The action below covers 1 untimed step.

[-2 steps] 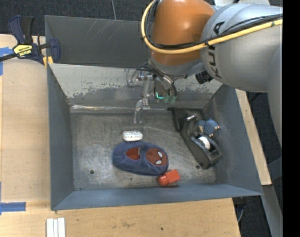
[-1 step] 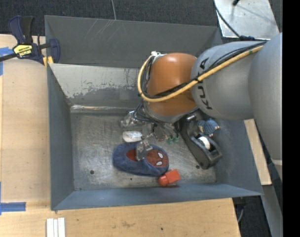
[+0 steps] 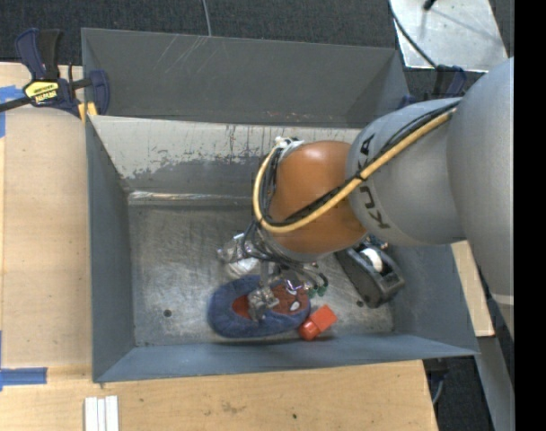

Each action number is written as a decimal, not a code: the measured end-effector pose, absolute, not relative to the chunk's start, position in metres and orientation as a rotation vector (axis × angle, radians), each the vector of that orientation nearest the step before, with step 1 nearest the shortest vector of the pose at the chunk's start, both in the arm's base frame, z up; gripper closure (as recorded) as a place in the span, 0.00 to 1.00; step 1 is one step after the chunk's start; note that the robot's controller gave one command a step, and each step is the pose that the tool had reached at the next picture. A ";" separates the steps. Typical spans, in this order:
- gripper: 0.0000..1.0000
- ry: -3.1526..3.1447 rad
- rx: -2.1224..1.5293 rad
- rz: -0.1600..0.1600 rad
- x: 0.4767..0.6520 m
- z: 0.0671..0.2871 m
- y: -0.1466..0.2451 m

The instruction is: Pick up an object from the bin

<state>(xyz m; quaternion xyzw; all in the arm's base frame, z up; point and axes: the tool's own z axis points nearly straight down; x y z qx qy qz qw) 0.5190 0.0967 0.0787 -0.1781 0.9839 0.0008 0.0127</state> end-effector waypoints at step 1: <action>1.00 3.091 -0.557 -0.002 0.516 0.080 0.095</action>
Offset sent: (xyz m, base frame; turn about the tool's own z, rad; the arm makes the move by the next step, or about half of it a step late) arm 0.0000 0.0000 0.0000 0.0000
